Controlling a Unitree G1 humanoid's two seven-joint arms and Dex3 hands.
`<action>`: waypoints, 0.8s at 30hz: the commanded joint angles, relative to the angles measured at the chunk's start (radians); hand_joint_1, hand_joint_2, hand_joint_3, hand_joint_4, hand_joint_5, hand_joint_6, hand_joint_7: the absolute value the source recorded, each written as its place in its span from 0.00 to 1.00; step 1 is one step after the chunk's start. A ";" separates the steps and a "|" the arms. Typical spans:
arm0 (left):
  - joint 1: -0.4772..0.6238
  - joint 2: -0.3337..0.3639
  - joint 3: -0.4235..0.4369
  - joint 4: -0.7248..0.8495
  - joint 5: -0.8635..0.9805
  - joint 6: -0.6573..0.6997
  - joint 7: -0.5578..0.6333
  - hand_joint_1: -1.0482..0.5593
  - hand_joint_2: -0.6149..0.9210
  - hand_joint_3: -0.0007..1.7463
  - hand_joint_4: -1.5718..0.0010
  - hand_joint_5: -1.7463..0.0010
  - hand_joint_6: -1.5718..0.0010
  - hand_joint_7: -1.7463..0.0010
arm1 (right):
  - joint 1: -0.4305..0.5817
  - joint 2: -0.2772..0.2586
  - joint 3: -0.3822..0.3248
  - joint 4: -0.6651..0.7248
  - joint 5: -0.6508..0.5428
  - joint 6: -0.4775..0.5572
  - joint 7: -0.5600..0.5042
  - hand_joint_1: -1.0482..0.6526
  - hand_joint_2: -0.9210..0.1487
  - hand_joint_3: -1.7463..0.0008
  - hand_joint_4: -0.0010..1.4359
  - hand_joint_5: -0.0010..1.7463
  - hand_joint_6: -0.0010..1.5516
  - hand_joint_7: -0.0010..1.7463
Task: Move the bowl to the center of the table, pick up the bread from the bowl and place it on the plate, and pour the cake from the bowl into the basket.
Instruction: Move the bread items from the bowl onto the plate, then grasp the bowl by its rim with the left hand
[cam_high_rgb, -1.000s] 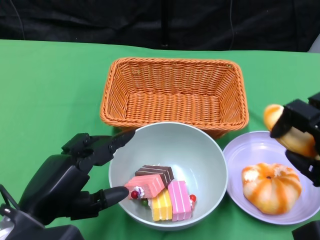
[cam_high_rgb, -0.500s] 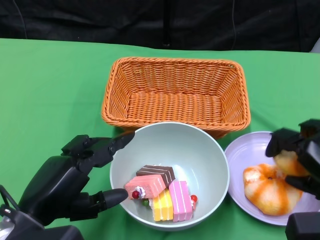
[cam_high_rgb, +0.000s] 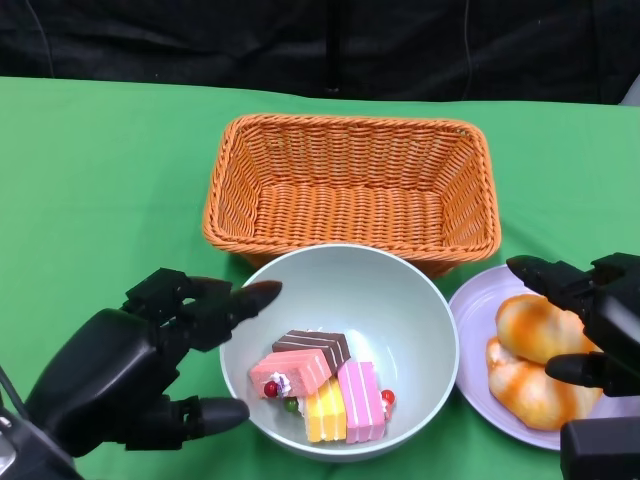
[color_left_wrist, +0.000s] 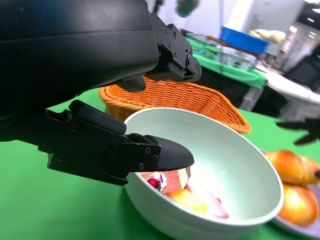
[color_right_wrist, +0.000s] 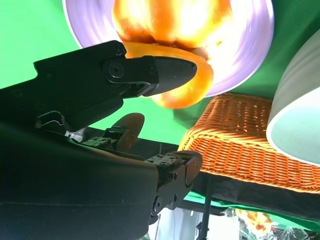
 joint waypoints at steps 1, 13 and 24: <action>-0.022 0.065 0.007 -0.013 0.048 -0.062 -0.005 0.23 1.00 0.15 0.99 0.59 0.79 0.98 | 0.020 -0.015 -0.001 -0.034 0.009 0.016 0.009 0.12 0.00 0.77 0.27 0.21 0.08 0.00; -0.119 0.207 0.013 0.092 0.216 -0.320 0.076 0.18 0.99 0.03 0.89 0.60 0.70 0.97 | 0.090 0.012 -0.041 -0.145 0.071 0.033 -0.030 0.11 0.00 0.74 0.21 0.19 0.07 0.01; -0.238 0.177 -0.102 0.216 0.503 -0.403 0.256 0.32 0.99 0.01 0.86 0.37 0.60 0.91 | 0.195 0.099 -0.114 -0.291 0.215 0.003 -0.091 0.18 0.00 0.74 0.20 0.23 0.09 0.01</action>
